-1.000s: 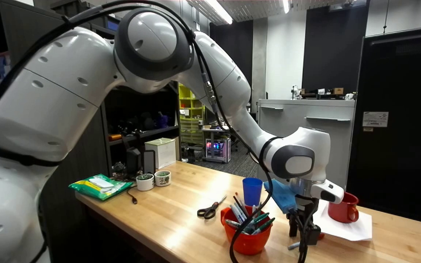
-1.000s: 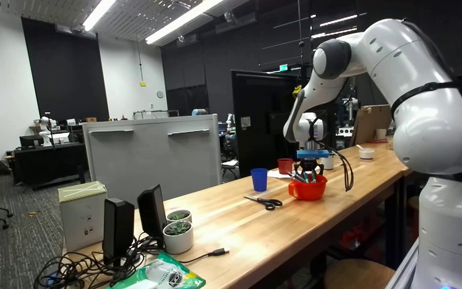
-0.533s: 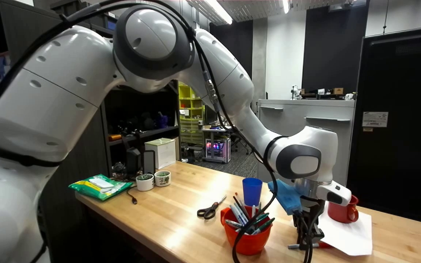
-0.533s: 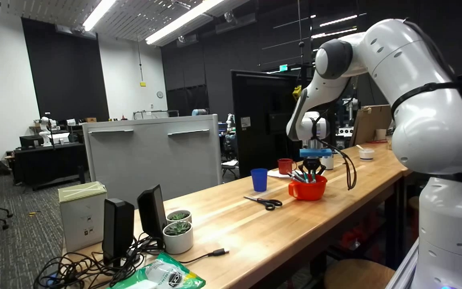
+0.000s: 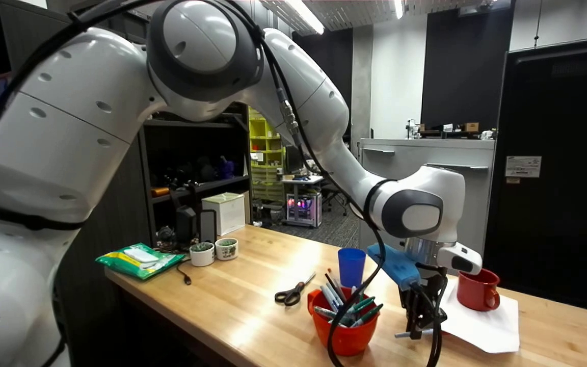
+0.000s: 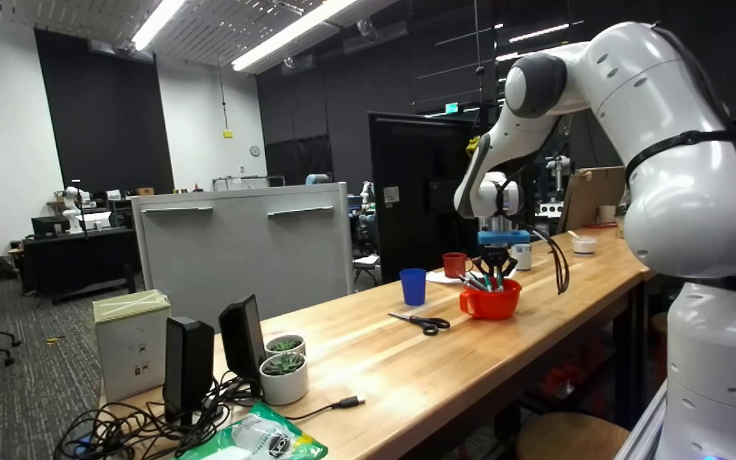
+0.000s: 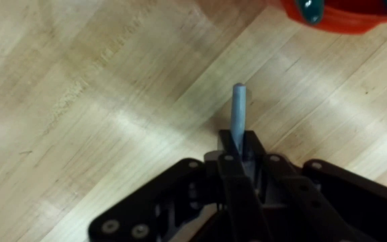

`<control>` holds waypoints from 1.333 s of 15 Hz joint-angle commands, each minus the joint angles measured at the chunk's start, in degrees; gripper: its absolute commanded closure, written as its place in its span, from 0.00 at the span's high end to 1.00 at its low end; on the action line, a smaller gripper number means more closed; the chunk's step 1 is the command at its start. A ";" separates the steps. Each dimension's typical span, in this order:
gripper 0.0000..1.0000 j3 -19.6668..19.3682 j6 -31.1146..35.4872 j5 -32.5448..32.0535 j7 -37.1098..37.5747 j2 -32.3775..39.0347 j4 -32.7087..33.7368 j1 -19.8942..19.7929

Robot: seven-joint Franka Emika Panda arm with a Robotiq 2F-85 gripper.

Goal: Move the red cup forward

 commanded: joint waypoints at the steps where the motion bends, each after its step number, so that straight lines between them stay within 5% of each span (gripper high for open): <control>1: 0.03 0.43 -2.54 -3.14 -3.21 -8.39 -6.77 0.80; 13: 0.03 0.65 -11.79 -11.10 -9.12 -31.14 -20.81 4.56; 20: 0.03 1.24 -23.13 -8.77 -14.16 -35.28 -22.88 6.25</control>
